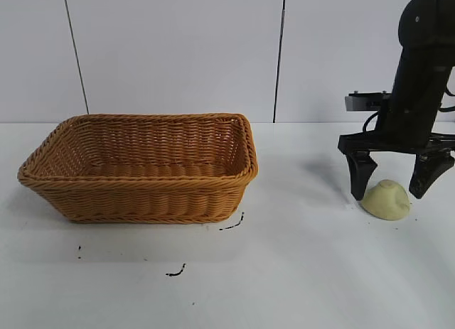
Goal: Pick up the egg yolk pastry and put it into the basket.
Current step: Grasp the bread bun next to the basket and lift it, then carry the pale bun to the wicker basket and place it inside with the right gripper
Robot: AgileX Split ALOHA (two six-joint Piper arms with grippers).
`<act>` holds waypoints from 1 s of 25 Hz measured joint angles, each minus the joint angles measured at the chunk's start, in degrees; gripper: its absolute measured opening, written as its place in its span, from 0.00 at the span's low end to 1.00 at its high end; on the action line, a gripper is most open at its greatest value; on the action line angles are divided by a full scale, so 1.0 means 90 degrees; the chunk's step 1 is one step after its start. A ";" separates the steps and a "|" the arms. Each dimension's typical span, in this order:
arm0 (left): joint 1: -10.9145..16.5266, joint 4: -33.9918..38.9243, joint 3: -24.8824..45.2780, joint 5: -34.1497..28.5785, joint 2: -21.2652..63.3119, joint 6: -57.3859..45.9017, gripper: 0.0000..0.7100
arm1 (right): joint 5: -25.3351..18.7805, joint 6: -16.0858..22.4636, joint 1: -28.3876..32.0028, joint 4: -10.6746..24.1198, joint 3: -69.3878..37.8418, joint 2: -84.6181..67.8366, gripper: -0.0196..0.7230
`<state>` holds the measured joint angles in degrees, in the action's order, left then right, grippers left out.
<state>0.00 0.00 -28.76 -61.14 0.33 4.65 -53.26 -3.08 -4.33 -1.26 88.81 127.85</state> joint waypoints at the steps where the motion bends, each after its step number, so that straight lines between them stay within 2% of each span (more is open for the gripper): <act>1: 0.0000 0.0000 0.0000 0.0000 0.0000 0.0000 0.98 | 0.0006 0.0000 0.0000 0.0000 0.0000 0.0005 0.77; 3: 0.0000 0.0000 0.0000 0.0000 0.0000 0.0000 0.98 | 0.0005 0.0000 0.0000 0.0013 0.0000 0.0012 0.68; 7: 0.0000 0.0000 0.0000 0.0000 0.0000 0.0000 0.98 | 0.0005 0.0000 0.0000 0.0020 0.0000 0.0012 0.40; 9: 0.0000 0.0000 0.0000 0.0000 0.0000 0.0000 0.98 | 0.0005 0.0000 0.0000 0.0020 0.0009 0.0012 0.30; 15: 0.0000 0.0000 0.0000 0.0000 0.0000 0.0000 0.98 | -0.0218 0.0003 0.0000 0.0020 0.0051 -0.0114 0.25; 19: 0.0000 0.0000 0.0000 0.0000 0.0000 0.0000 0.98 | -0.0730 0.0003 0.0000 0.0020 0.0488 -0.0491 0.24; 25: 0.0000 0.0000 0.0000 0.0000 0.0000 0.0000 0.98 | -0.1638 0.0003 0.0000 0.0020 0.1858 -0.0995 0.24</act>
<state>0.00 0.00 -28.76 -61.14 0.33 4.65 -68.01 -3.06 -4.33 -1.08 105.53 118.89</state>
